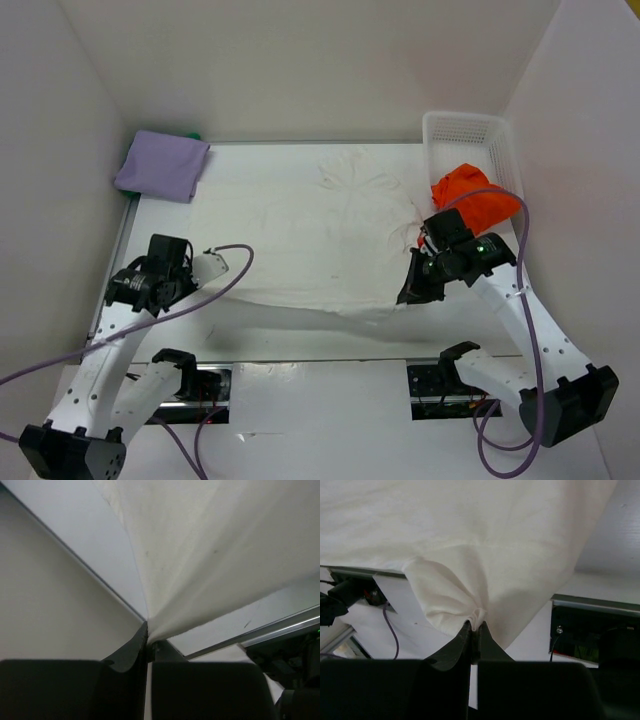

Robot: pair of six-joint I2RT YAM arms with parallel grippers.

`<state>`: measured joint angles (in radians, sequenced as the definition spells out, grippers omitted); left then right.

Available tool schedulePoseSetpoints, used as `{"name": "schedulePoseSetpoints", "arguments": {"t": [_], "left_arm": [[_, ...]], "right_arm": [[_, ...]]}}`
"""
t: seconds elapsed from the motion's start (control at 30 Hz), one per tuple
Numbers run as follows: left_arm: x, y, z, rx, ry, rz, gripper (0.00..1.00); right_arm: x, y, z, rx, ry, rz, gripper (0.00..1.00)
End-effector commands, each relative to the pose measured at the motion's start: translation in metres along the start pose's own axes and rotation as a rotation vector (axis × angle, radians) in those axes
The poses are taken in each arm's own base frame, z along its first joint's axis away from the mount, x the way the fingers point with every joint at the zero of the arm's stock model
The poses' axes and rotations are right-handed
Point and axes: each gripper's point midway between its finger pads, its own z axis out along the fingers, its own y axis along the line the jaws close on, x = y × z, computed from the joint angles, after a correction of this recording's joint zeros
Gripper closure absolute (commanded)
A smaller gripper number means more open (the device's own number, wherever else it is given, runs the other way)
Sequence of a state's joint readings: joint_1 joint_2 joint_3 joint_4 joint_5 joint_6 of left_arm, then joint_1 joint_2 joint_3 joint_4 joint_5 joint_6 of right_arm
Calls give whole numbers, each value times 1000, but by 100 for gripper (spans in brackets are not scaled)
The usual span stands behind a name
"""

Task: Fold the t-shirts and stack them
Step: Flatten out the tshirt, then fold the flattened tshirt in 1/3 of the way

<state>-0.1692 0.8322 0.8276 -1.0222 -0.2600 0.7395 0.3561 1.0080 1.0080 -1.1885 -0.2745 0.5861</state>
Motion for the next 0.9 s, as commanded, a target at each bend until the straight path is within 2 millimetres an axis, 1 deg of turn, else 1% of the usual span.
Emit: {"name": "schedulePoseSetpoints", "arguments": {"t": [0.0,0.03,0.07,0.1,0.13,0.17,0.2,0.27,0.3,0.33,0.37,0.4,0.43,0.47,0.5,0.53,0.57,0.6,0.63,0.67,0.7,0.73,0.77,0.8,0.83,0.87], "left_arm": [[28,8,-14,-73,90,40,100],[31,11,-16,-88,98,42,100],[35,7,-16,-77,108,68,100],[40,7,-17,-77,128,64,100],[42,6,-19,-74,131,80,100],[41,5,-17,-73,115,69,100],[40,6,-14,-77,112,79,100],[34,7,-5,-79,97,76,100],[29,7,1,-57,95,81,100],[25,6,5,-36,86,83,100],[16,13,7,-46,59,54,100],[10,11,17,-6,62,52,100],[6,17,20,-13,63,41,100],[-1,25,27,-33,47,25,100],[-4,28,36,-18,66,10,100],[-10,34,43,-30,56,6,100],[-12,36,52,-14,85,1,100],[-13,39,57,-13,93,-22,100],[-17,48,59,-26,89,-44,100],[-16,46,67,-2,121,-46,100],[-15,50,72,-14,131,-68,100],[-17,51,79,-4,140,-65,100],[-16,54,82,-12,154,-63,100],[-16,58,85,-28,159,-83,100],[-11,52,92,-6,192,-82,100],[-11,51,96,-1,196,-80,100]], "right_arm": [[23,3,-16,-29,71,-25,100],[29,2,-15,-28,96,-27,100],[32,2,-15,-35,102,-27,100],[36,6,-15,-53,120,-39,100],[41,4,-13,-47,137,-48,100],[42,2,-9,-35,153,-41,100],[39,1,-6,-25,147,-53,100],[20,10,-1,-21,114,-62,100],[3,17,-3,-25,59,-89,100],[-10,19,5,-3,53,-101,100],[-28,24,10,-1,7,-113,100],[-45,29,11,3,-24,-130,100],[-58,23,26,49,-8,-159,100],[-76,24,34,52,-40,-171,100],[-90,27,39,65,-65,-196,100],[-99,22,57,104,-42,-213,100],[-117,28,61,104,-78,-230,100],[-124,29,67,117,-81,-243,100],[-136,19,80,172,-78,-240,100],[-150,25,81,172,-110,-245,100],[-158,22,84,183,-118,-252,100],[-166,17,92,194,-110,-248,100],[-176,22,94,184,-132,-262,100],[-182,20,96,177,-134,-258,100],[-188,15,103,188,-122,-256,100],[-192,16,107,189,-122,-256,100]]}}
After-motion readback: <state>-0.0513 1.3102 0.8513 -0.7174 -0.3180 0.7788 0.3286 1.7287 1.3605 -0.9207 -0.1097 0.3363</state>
